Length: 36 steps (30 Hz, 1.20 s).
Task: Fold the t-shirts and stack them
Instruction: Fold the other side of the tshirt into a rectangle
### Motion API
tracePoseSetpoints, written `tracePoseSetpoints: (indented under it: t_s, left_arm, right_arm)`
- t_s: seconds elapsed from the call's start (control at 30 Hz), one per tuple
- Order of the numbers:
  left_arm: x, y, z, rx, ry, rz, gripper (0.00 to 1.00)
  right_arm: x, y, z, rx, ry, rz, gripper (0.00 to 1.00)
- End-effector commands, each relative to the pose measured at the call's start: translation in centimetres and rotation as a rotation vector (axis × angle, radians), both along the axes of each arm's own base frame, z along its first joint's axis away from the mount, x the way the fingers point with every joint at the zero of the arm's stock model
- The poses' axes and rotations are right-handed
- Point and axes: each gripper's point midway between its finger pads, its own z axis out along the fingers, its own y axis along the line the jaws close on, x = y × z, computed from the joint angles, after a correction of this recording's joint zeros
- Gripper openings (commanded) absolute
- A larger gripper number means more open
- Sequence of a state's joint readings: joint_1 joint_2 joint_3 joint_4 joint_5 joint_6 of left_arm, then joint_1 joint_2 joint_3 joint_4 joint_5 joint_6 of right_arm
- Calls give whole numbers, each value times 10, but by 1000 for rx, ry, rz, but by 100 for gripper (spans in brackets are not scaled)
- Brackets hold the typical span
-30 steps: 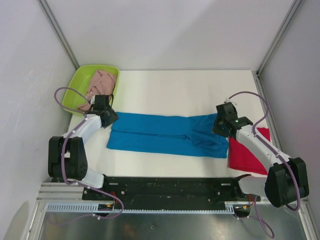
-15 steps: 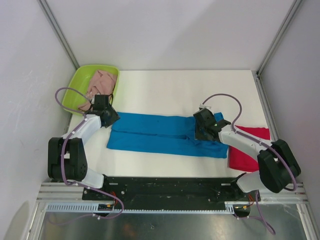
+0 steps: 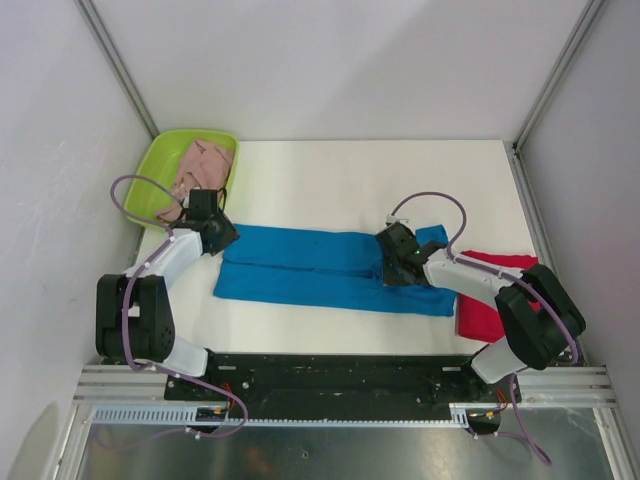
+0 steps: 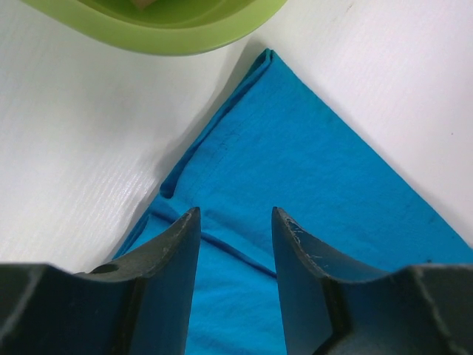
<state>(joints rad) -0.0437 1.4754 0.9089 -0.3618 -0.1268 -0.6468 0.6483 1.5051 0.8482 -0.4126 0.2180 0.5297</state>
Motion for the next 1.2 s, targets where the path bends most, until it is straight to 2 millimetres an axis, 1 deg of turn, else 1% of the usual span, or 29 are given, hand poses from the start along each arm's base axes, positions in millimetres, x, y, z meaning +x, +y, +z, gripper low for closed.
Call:
tracePoseSetpoints:
  t_s: [0.0,0.3,0.5,0.7,0.73,0.83,0.97,1.03,1.17]
  left_arm:
    - [5,-1,4,3,-10,-9,48]
    - [5,-1,3,3,-7,-9,47]
    - [5,-1,3,4,-7,-8,47]
    - [5,-1,3,5,-9,-8,47]
    - [5,-1,3,5,-9,-8,47]
    - [5,-1,4,6,-11,-9,47]
    - [6,-1,5,6,-14,-9,47]
    - [5,-1,5,4,-12,-10,47]
    - [5,-2,5,3,-11,-12,47]
  right_arm:
    - [0,-1,-4,-38,-13,11,32]
    - [-4,-2,-12,-77,6,18,32]
    - [-3,-5,-11,-89,-4,13,24]
    - [3,-6,4,-101,-26,6,3]
    - [4,-5,8,-101,-29,6,2]
    - [6,1,25,-81,-32,26,0]
    - [4,15,44,-30,-10,81,0]
    - [2,21,49,-11,9,102,0]
    - [-2,32,51,30,49,137,0]
